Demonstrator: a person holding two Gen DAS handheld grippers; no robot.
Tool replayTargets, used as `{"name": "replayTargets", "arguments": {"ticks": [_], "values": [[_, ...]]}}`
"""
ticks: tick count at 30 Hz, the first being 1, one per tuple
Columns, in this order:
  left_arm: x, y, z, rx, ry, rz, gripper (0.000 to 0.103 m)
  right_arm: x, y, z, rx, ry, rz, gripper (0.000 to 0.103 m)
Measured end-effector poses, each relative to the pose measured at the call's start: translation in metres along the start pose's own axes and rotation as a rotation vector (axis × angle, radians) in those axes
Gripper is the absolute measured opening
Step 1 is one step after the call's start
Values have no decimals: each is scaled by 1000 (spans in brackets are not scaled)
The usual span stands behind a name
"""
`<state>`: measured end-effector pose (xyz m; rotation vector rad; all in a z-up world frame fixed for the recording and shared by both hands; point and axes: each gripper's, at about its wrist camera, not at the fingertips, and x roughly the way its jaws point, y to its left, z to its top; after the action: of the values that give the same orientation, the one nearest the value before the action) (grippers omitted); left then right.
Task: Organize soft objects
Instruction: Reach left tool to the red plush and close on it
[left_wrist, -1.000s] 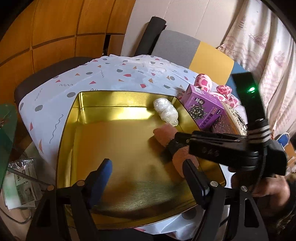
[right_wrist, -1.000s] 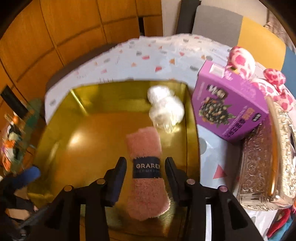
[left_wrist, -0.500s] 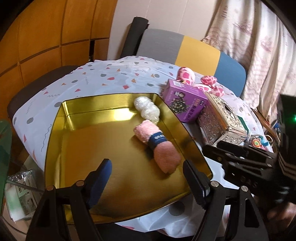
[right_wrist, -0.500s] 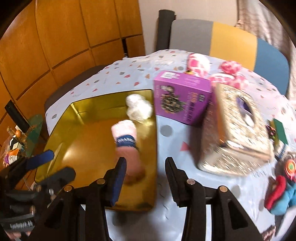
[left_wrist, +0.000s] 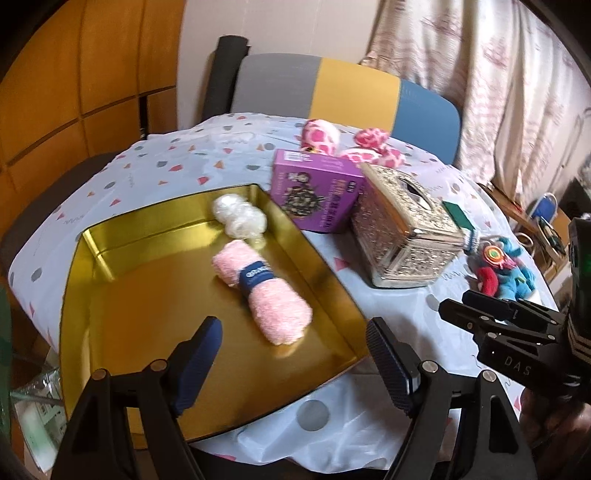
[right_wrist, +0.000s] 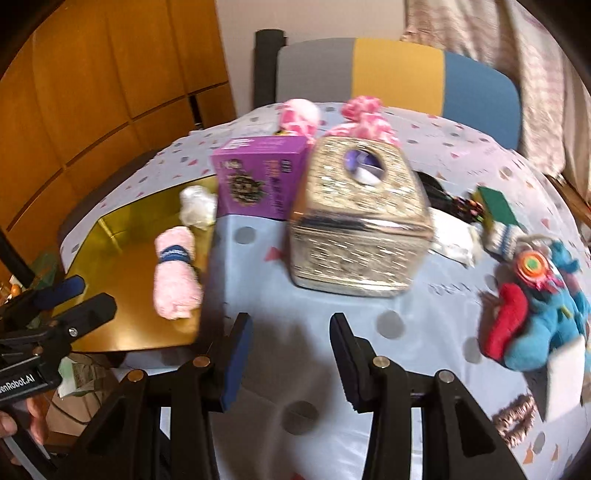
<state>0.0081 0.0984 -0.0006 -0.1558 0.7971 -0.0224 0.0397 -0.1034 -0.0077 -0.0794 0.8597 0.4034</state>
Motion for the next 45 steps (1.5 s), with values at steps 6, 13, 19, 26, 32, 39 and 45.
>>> {"name": "replayTargets", "arguments": {"ticks": [6, 13, 19, 26, 32, 39, 45], "values": [[8, -24, 4, 67, 23, -33, 81, -12, -34, -11, 49, -4, -57, 44], [20, -53, 5, 106, 76, -121, 81, -37, -93, -26, 116, -7, -171, 44], [25, -92, 10, 194, 96, -199, 81, -72, -161, -34, 213, -41, -311, 44], [39, -147, 20, 305, 122, -299, 81, -106, -249, -52, 376, -120, -482, 44], [59, -201, 21, 413, 149, -371, 81, -126, -304, -76, 632, -211, -472, 44], [104, -251, 24, 438, 254, -397, 66, -129, -317, -87, 747, -230, -377, 44], [136, -285, 30, 421, 269, -436, 59, -129, -316, -88, 768, -242, -342, 45]]}}
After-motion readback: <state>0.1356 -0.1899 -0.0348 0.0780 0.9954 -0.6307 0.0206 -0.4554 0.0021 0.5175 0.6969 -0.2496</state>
